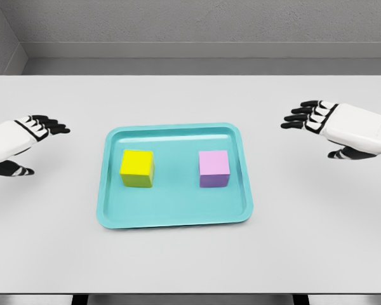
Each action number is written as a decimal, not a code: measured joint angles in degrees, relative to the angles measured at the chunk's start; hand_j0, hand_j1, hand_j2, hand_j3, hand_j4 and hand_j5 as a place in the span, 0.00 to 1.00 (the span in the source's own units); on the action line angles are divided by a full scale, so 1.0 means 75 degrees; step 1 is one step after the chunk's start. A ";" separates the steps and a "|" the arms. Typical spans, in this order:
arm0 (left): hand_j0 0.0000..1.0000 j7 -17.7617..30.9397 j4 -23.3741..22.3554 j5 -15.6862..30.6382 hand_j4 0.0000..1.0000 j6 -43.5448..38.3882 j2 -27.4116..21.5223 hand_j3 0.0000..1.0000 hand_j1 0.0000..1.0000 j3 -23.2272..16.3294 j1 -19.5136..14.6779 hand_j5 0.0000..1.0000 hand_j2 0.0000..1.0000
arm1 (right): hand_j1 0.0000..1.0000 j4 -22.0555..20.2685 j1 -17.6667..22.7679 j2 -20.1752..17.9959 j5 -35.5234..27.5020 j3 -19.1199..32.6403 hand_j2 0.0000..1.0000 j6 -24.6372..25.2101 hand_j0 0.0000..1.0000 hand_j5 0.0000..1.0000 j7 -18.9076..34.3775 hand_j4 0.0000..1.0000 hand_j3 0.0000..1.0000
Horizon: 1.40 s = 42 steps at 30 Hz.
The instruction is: Push two cubes
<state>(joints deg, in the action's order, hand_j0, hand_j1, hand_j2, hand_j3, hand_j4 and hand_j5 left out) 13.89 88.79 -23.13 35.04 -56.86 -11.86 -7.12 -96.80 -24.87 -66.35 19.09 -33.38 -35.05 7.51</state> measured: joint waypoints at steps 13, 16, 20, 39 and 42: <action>0.76 0.0448 0.0225 -0.0734 0.76 0.0005 0.0047 0.76 0.76 -0.0127 -0.0047 0.76 0.76 | 0.72 0.0543 -0.0281 0.1089 0.1220 0.0232 0.72 0.0000 0.72 0.72 0.0595 0.72 0.72; 0.76 0.0463 0.0279 -0.0920 0.76 0.0006 0.0139 0.76 0.76 -0.0148 -0.0070 0.76 0.76 | 0.72 0.0677 -0.0281 0.1514 0.1462 0.0371 0.72 -0.0002 0.72 0.72 0.0945 0.72 0.72; 0.77 0.0470 0.0430 -0.1112 0.77 0.0006 0.0254 0.77 0.77 -0.0162 -0.0082 0.77 0.77 | 0.72 0.0734 -0.0188 0.1952 0.1748 0.0403 0.72 -0.0005 0.72 0.72 0.1203 0.72 0.72; 0.79 0.1447 0.0606 -0.1316 0.79 0.0010 0.1127 0.79 0.79 -0.1587 -0.1383 0.79 0.79 | 0.72 0.0029 -0.0106 0.2299 0.2883 0.0009 0.72 -0.0006 0.72 0.72 0.1570 0.72 0.72; 0.79 0.1453 0.0606 -0.1317 0.79 0.0009 0.1130 0.79 0.79 -0.1628 -0.1395 0.79 0.79 | 0.72 -0.0008 -0.0117 0.2341 0.2954 -0.0096 0.72 -0.0006 0.72 0.72 0.1645 0.72 0.72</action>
<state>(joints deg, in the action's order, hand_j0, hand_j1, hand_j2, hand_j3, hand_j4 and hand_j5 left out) 24.78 93.33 -33.01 35.11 -48.38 -24.07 -17.58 -96.86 -25.75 -48.79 41.24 -34.10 -35.09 19.85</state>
